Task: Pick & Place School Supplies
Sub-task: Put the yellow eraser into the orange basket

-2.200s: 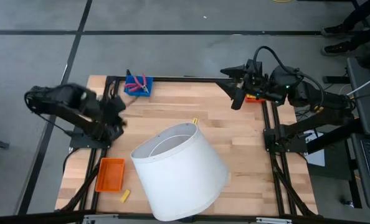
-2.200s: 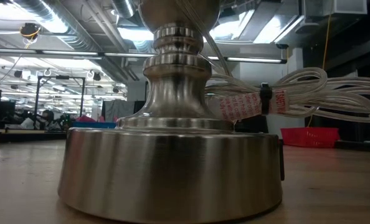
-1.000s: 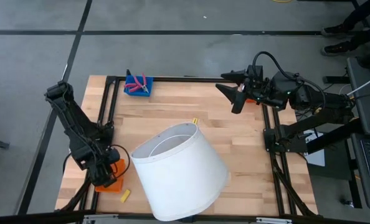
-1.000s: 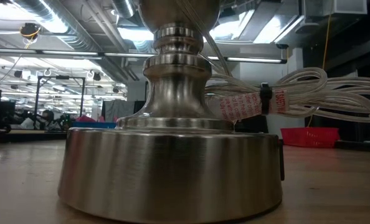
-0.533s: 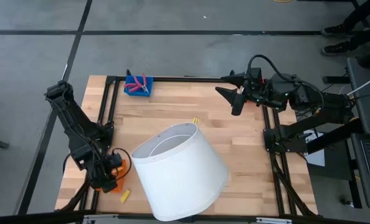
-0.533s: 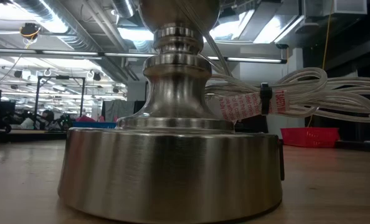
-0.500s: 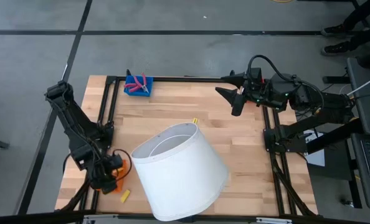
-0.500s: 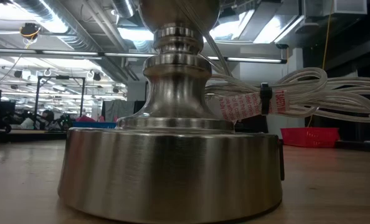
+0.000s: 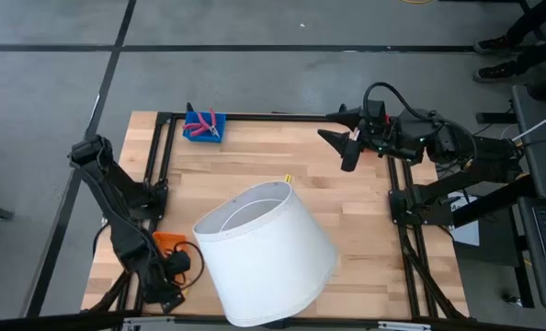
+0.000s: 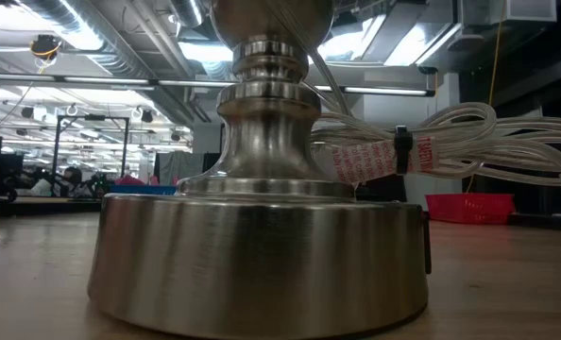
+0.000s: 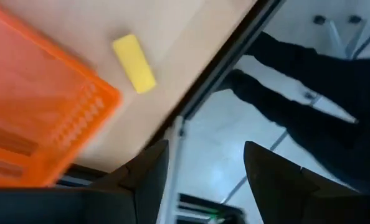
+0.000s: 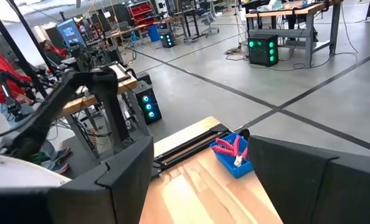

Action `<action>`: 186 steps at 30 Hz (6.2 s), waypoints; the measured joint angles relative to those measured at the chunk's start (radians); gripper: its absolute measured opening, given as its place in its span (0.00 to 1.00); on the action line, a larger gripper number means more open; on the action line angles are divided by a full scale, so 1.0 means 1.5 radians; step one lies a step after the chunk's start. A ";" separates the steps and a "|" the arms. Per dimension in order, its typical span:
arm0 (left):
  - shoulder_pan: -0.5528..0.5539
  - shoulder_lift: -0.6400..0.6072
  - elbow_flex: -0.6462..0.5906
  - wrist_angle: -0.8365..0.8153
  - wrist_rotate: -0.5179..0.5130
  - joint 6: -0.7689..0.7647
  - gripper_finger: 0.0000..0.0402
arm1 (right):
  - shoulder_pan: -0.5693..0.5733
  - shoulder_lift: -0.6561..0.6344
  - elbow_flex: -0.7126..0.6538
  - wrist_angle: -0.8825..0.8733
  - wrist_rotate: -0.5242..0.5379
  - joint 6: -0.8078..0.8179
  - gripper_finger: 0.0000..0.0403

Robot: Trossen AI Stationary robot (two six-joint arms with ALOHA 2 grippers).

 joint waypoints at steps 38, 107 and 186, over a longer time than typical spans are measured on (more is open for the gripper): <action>0.145 0.266 0.089 -0.076 0.172 0.013 0.50 | 0.009 -0.068 -0.001 -0.063 0.000 -0.025 0.66; 0.189 0.330 0.065 -0.038 0.261 0.243 0.10 | 0.009 -0.086 0.000 -0.102 0.000 -0.007 0.66; 0.170 0.346 0.066 -0.019 0.228 0.229 0.18 | 0.009 -0.111 0.000 -0.128 0.018 -0.011 0.66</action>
